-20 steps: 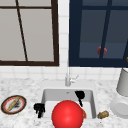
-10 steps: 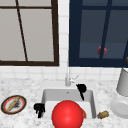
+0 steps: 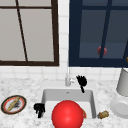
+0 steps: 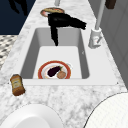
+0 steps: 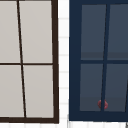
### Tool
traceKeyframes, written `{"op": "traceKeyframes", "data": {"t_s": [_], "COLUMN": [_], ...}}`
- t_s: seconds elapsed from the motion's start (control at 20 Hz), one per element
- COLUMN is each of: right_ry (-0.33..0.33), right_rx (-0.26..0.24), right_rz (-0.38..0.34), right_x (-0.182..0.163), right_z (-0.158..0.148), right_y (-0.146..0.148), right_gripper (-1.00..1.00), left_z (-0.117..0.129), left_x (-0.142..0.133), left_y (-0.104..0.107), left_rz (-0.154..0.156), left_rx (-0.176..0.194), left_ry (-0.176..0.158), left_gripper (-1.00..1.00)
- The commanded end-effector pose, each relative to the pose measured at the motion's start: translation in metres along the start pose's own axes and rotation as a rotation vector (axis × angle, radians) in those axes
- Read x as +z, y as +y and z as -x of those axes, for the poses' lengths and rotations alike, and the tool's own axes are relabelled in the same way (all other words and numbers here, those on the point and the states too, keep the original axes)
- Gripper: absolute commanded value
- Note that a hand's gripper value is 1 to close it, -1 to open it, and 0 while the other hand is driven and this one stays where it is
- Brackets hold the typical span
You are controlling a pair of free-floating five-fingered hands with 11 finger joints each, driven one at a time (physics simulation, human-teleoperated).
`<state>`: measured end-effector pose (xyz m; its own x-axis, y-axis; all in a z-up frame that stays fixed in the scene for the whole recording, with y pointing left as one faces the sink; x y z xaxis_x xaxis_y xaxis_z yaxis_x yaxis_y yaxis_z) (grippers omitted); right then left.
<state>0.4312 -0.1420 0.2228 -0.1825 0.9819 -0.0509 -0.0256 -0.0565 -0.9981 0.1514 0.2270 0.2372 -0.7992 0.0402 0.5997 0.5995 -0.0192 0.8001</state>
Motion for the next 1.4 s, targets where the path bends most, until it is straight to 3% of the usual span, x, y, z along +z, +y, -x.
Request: {"op": "traceKeyframes", "data": {"t_s": [0.0,0.05,0.2,0.45,0.75,1.05,1.35], "right_ry": [-0.015,-0.017,-0.034,-0.062,-0.089,-0.076,-0.066], "right_rx": [0.005,0.001,-0.016,-0.003,-0.011,-0.037,-0.072], "right_rz": [0.084,0.094,0.004,0.011,-0.049,-0.169,-0.347], "right_x": [-0.006,-0.009,-0.036,-0.069,-0.094,-0.122,-0.148], "right_z": [0.004,0.005,0.007,0.012,0.015,0.019,0.020], "right_y": [-0.019,-0.025,-0.020,-0.016,0.002,0.008,0.006], "right_gripper": [-1.00,-1.00,-1.00,-1.00,-1.00,-1.00,-1.00], "left_z": [0.000,0.000,0.000,0.000,0.000,0.000,0.000], "left_x": [0.000,0.000,0.000,0.000,0.000,0.000,0.000], "left_y": [0.000,0.000,0.000,0.000,0.000,0.000,0.000], "left_rz": [0.000,0.000,0.000,0.000,0.000,0.000,0.000], "left_rx": [0.000,0.000,0.000,0.000,0.000,0.000,0.000], "left_ry": [0.000,0.000,0.000,0.000,0.000,0.000,0.000], "left_gripper": [0.00,0.00,0.00,0.00,0.00,0.00,0.00]}}
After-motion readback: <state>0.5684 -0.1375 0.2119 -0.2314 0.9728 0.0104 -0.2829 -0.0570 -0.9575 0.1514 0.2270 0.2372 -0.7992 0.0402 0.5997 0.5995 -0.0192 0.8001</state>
